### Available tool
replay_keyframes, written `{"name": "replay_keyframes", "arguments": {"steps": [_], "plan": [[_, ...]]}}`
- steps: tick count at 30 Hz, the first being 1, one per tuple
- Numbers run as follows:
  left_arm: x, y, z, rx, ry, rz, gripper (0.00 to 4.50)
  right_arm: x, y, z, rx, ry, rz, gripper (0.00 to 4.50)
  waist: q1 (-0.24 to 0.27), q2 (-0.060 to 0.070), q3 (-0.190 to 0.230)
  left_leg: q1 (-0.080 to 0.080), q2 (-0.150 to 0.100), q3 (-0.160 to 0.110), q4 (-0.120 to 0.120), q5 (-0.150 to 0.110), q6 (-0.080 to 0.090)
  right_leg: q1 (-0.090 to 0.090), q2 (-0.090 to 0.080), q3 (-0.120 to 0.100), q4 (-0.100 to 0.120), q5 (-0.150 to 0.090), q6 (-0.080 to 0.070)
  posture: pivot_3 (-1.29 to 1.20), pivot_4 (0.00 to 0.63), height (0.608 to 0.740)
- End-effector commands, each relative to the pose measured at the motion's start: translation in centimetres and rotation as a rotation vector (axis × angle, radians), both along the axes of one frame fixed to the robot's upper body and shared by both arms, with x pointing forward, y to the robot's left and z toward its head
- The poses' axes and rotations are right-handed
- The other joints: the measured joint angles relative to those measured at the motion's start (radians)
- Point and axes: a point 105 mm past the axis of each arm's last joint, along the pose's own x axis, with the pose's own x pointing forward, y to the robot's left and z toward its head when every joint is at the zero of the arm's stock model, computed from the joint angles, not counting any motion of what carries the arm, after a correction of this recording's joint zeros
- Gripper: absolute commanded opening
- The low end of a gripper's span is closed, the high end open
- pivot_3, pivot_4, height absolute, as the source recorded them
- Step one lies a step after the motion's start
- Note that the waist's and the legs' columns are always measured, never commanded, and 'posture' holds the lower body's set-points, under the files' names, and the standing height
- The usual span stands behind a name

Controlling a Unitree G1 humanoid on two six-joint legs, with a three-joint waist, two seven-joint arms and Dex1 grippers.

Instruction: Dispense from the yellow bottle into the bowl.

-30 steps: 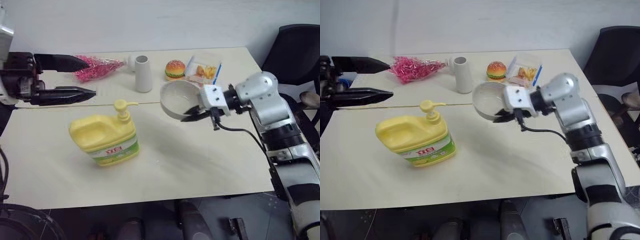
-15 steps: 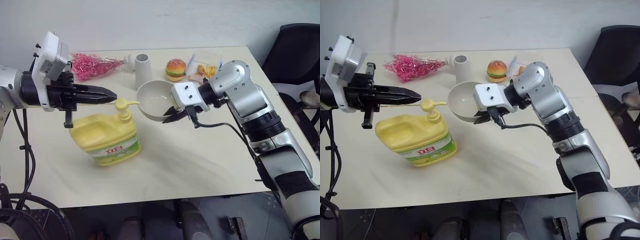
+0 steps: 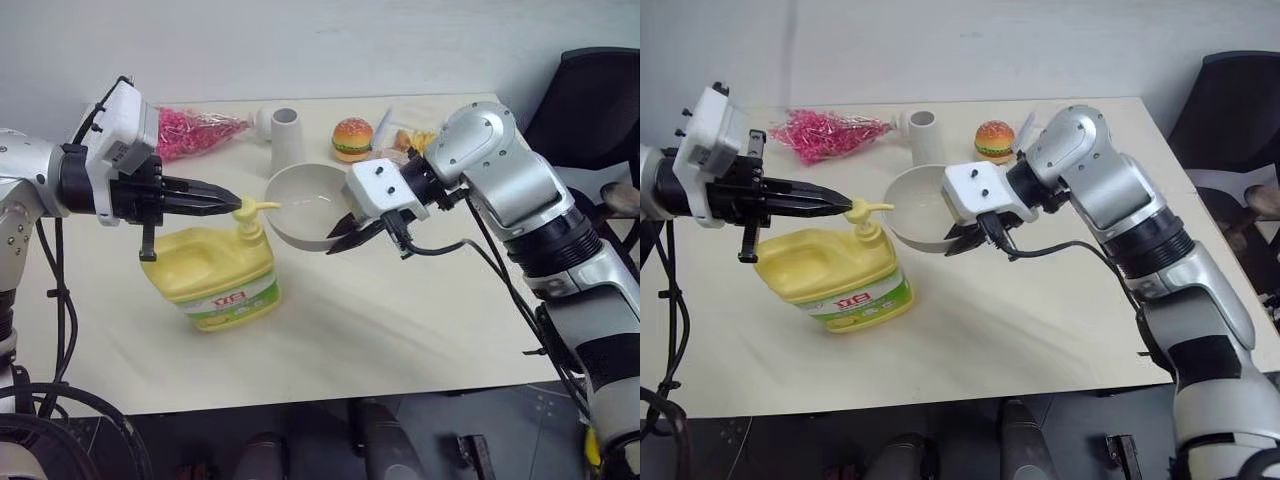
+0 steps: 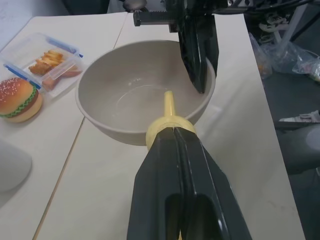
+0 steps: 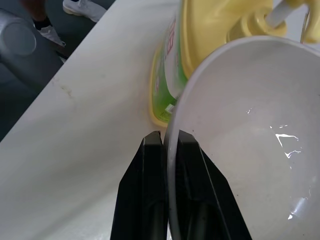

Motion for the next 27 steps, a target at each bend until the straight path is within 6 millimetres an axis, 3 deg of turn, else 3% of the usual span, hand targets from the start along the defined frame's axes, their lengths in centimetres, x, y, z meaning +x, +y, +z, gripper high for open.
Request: {"name": "replay_keyframes", "arguments": {"steps": [1, 9, 27], "plan": [[0.2, -0.4, -0.5, 0.057, -0.023, -0.020, 0.02, -1.2, -0.2, 0.9, -0.041, -0.002, 0.075, 0.00, 0.001, 0.000, 0.000, 0.000, 0.000, 0.000, 0.000, 0.000, 0.000, 0.000, 0.000, 0.000, 0.000, 0.000, 0.000, 0.00, 0.150, 0.740], [0.6, -1.0, -0.9, 0.069, -0.020, -0.038, 0.02, -1.5, -0.4, 0.8, -0.061, 0.002, 0.087, 0.00, 0.006, 0.000, 0.000, 0.000, 0.000, 0.000, 0.001, 0.000, 0.001, 0.001, 0.000, 0.000, 0.000, 0.000, 0.000, 0.00, 0.150, 0.740], [2.0, 0.4, -5.0, 0.248, 0.100, 0.005, 0.02, -2.2, -0.2, 1.1, -0.072, -0.011, 0.128, 0.00, 0.012, 0.000, -0.001, 0.008, 0.000, 0.000, 0.001, -0.001, 0.001, 0.008, 0.000, 0.000, 0.001, 0.000, -0.001, 0.00, 0.150, 0.740]]}}
